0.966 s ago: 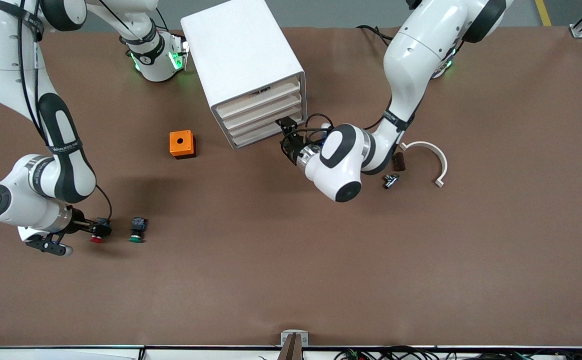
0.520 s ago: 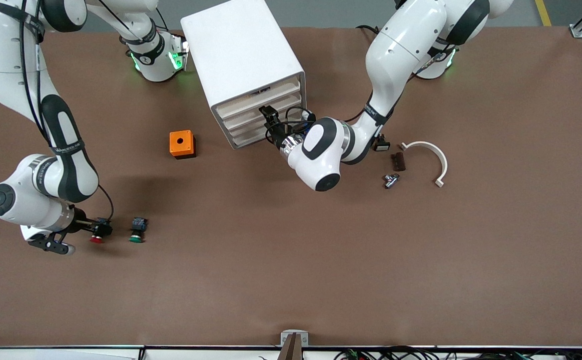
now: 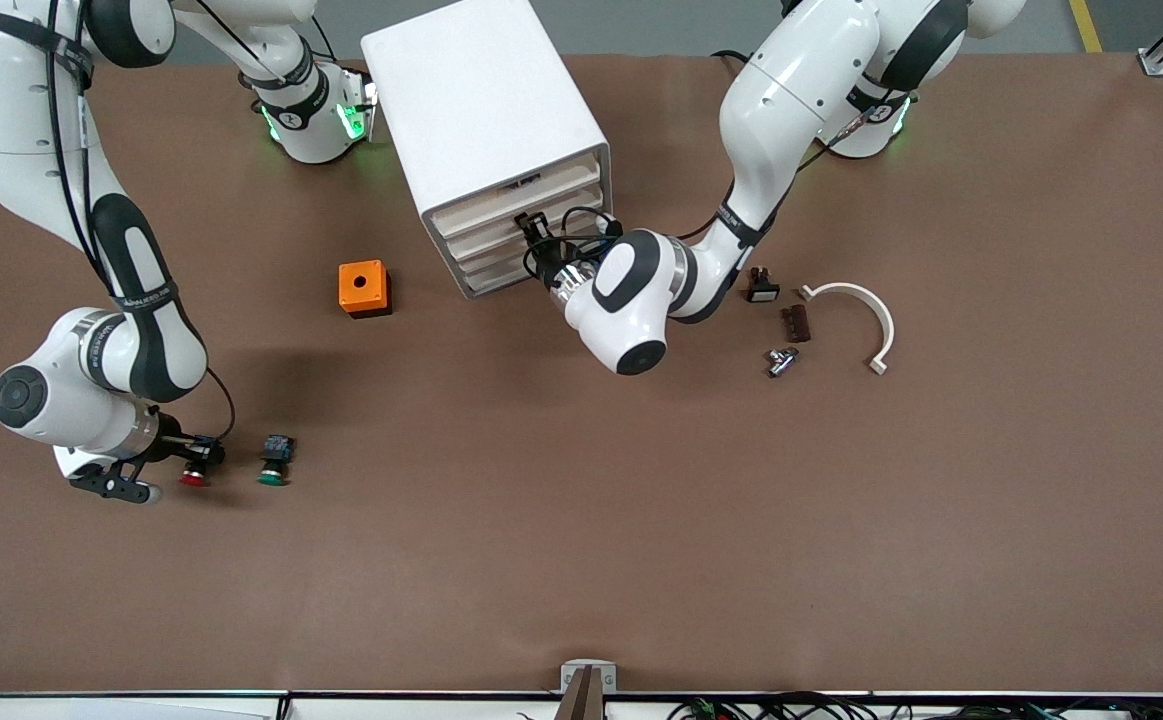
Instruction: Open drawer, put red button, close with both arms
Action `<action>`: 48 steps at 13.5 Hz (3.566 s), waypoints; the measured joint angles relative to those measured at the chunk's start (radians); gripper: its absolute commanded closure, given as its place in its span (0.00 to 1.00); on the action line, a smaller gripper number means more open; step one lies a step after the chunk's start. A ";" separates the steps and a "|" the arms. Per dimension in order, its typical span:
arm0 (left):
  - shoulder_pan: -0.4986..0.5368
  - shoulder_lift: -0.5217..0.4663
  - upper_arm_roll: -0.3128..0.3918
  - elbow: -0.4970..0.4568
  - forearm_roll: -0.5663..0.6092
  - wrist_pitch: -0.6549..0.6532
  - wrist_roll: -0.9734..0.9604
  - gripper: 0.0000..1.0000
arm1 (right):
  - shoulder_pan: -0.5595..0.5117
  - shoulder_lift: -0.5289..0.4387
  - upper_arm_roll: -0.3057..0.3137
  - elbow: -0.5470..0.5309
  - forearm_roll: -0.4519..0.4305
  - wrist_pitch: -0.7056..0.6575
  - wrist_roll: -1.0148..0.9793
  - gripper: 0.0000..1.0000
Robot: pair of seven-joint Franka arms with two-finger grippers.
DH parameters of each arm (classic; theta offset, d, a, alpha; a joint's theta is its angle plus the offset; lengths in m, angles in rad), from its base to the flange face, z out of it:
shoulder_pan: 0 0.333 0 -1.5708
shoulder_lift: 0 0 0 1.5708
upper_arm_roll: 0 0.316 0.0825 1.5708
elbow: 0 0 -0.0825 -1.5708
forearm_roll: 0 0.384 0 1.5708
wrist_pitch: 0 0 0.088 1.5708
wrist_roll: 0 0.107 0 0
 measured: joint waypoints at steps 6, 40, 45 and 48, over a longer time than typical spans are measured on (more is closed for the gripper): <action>0.112 0.003 0.032 0.037 0.009 -0.017 0.106 0.99 | 0.009 -0.088 0.002 0.002 0.001 -0.161 0.111 1.00; 0.258 -0.250 0.177 0.157 0.857 -0.029 1.627 0.01 | 0.947 -0.393 0.018 -0.142 0.071 -0.194 1.677 1.00; 0.156 -0.231 0.164 0.110 0.857 0.088 1.688 0.01 | 0.965 -0.384 0.018 -0.142 0.071 -0.191 1.715 0.19; 0.106 -0.214 0.154 0.066 0.857 0.182 1.684 0.01 | 0.965 -0.382 0.017 -0.139 0.071 -0.191 1.715 0.00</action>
